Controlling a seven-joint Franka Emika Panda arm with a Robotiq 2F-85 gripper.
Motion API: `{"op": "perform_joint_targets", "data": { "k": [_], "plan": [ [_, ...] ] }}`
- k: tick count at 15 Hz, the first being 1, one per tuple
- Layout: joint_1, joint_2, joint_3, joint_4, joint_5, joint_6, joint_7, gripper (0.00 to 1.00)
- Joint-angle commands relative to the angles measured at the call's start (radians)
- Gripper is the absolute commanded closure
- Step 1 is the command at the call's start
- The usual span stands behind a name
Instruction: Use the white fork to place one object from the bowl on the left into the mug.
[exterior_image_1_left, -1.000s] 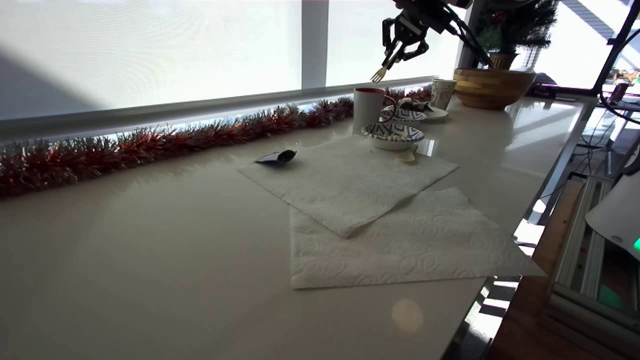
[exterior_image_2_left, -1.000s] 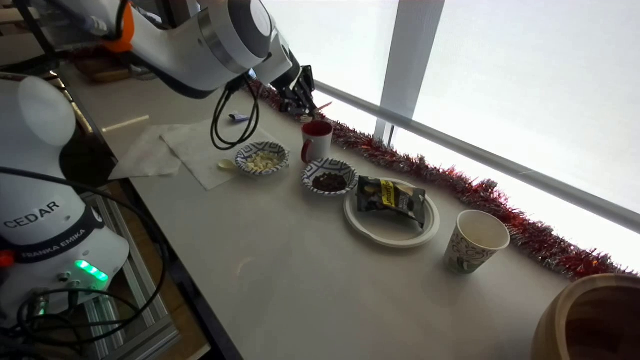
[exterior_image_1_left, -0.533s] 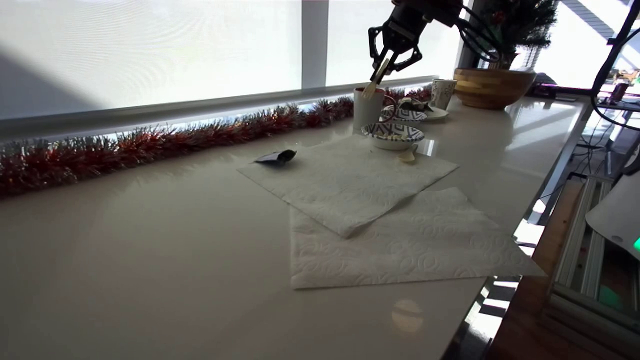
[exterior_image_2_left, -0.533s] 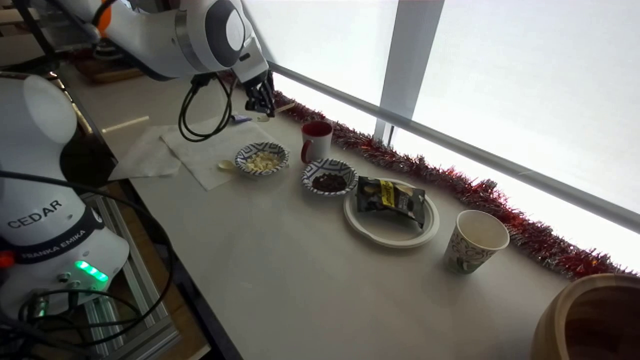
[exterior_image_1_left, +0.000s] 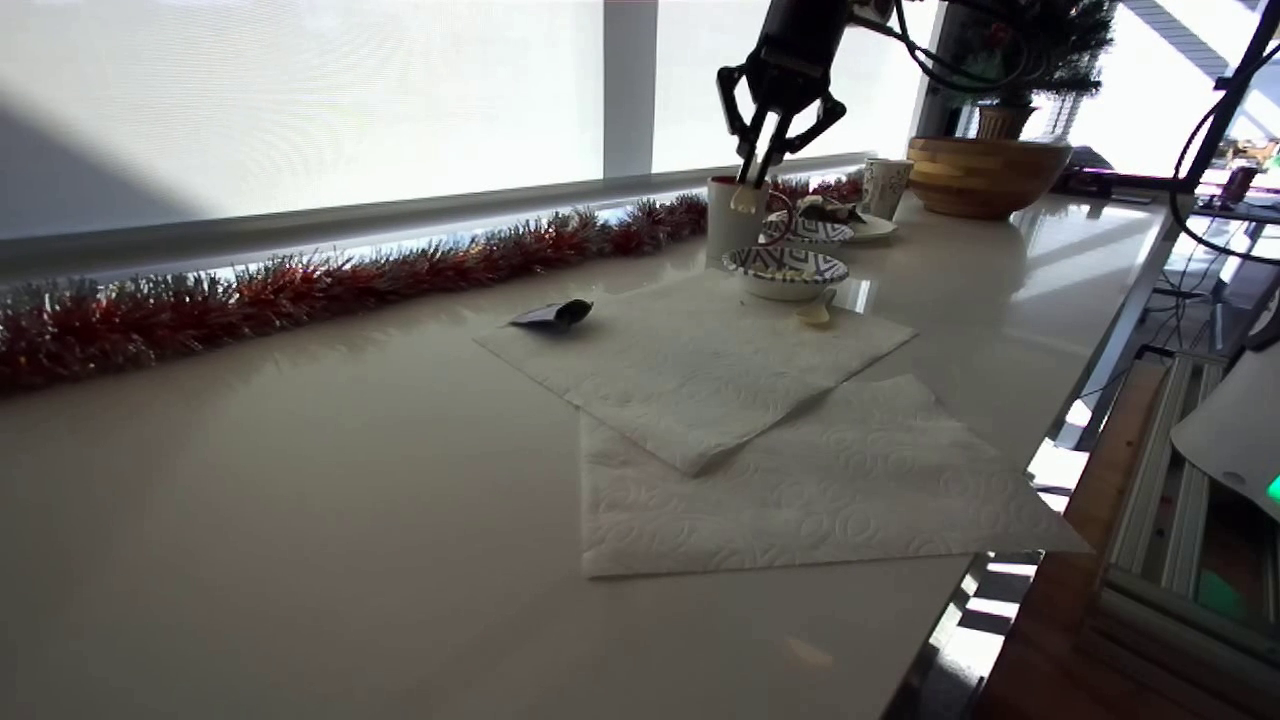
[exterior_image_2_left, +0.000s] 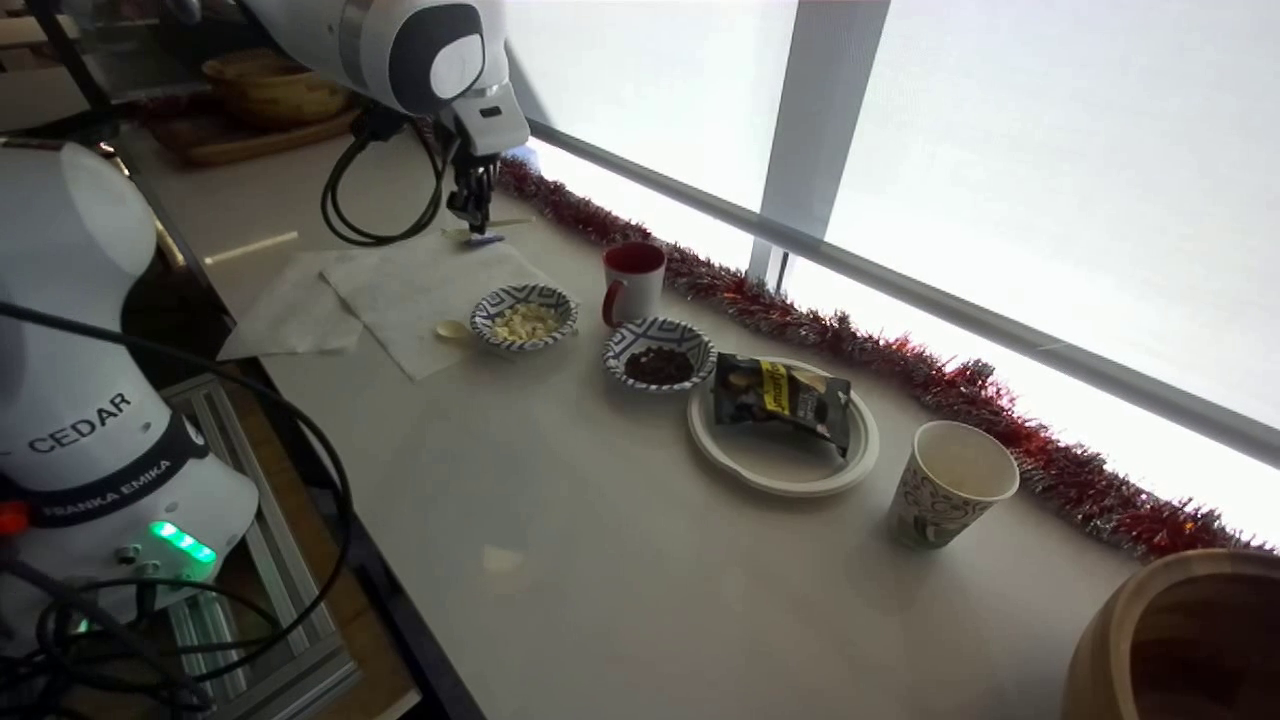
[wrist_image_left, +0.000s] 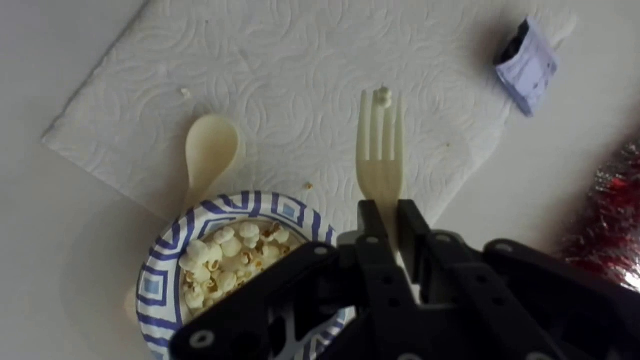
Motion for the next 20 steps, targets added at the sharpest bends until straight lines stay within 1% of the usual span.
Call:
{"op": "perform_joint_targets", "data": {
  "k": [1, 2, 3, 4, 7, 8, 9, 10, 11, 12, 14, 16, 19, 20],
  "plan": [
    [0.064, 0.171, -0.013, 0.077, 0.268, -0.028, -0.2, 0.97],
    [-0.053, 0.175, 0.085, 0.015, 0.341, 0.021, -0.248, 0.87],
    [-0.043, 0.209, 0.084, 0.03, 0.391, 0.014, -0.289, 0.87],
    [-0.04, 0.238, 0.088, 0.04, 0.415, 0.011, -0.307, 0.87],
    [-0.036, 0.281, 0.094, 0.051, 0.428, 0.009, -0.311, 0.87],
    [-0.036, 0.283, 0.094, 0.051, 0.428, 0.009, -0.311, 0.97],
    [-0.016, 0.266, 0.077, 0.061, 0.476, -0.018, -0.343, 0.97],
    [0.078, 0.193, -0.021, 0.08, 0.388, -0.043, -0.281, 0.97],
    [0.088, 0.208, -0.03, 0.089, 0.418, -0.057, -0.315, 0.97],
    [0.119, 0.216, -0.06, 0.097, 0.424, -0.066, -0.318, 0.97],
    [0.198, 0.208, -0.145, 0.116, 0.439, -0.102, -0.332, 0.97],
    [0.281, 0.195, -0.233, 0.13, 0.441, -0.115, -0.343, 0.97],
    [0.4, 0.181, -0.358, 0.16, 0.419, -0.117, -0.338, 0.97],
    [0.439, 0.157, -0.398, 0.175, 0.416, -0.136, -0.343, 0.97]
  ]
}}
